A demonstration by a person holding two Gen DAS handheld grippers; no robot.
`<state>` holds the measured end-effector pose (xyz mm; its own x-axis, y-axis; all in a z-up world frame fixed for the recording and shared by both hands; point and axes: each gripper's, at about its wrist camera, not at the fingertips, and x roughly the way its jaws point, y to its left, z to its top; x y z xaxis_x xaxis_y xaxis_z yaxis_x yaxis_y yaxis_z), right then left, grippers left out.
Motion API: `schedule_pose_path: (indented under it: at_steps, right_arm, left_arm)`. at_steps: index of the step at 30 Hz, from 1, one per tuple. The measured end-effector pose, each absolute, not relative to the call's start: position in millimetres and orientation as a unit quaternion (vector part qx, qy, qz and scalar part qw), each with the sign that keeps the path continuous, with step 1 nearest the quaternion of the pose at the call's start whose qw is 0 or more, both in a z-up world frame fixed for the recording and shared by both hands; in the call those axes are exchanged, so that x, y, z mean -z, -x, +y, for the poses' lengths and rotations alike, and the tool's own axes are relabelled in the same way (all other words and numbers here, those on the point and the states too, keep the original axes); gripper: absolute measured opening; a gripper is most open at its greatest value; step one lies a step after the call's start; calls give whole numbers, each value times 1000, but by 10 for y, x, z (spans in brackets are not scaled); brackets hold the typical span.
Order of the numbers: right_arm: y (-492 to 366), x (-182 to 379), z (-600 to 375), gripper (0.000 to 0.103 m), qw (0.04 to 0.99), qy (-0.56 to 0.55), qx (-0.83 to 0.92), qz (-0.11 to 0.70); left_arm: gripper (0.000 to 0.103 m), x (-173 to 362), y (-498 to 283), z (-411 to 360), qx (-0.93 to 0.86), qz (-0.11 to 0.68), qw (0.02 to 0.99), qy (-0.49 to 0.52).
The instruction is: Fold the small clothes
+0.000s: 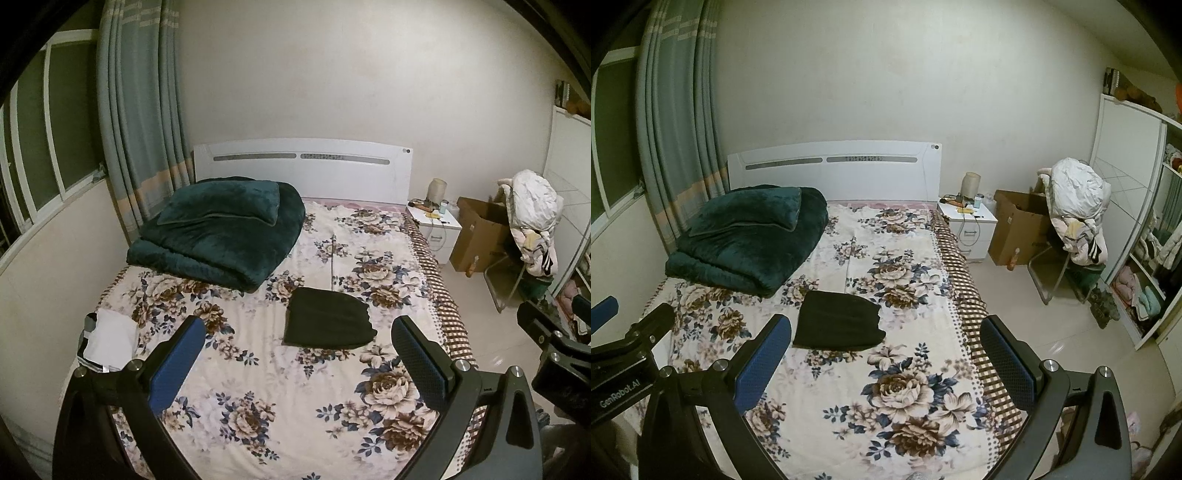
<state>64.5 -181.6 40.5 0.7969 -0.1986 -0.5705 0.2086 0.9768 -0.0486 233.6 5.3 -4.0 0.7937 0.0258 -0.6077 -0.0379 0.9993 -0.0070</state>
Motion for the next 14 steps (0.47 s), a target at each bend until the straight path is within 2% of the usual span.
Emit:
schedule_pose_path:
  at_steps: [14]
  right_arm:
    - [-594,-393,-1782,103,948,-10,111,299]
  left_arm:
    - [103,19,-2313,36,-20,313,950,9]
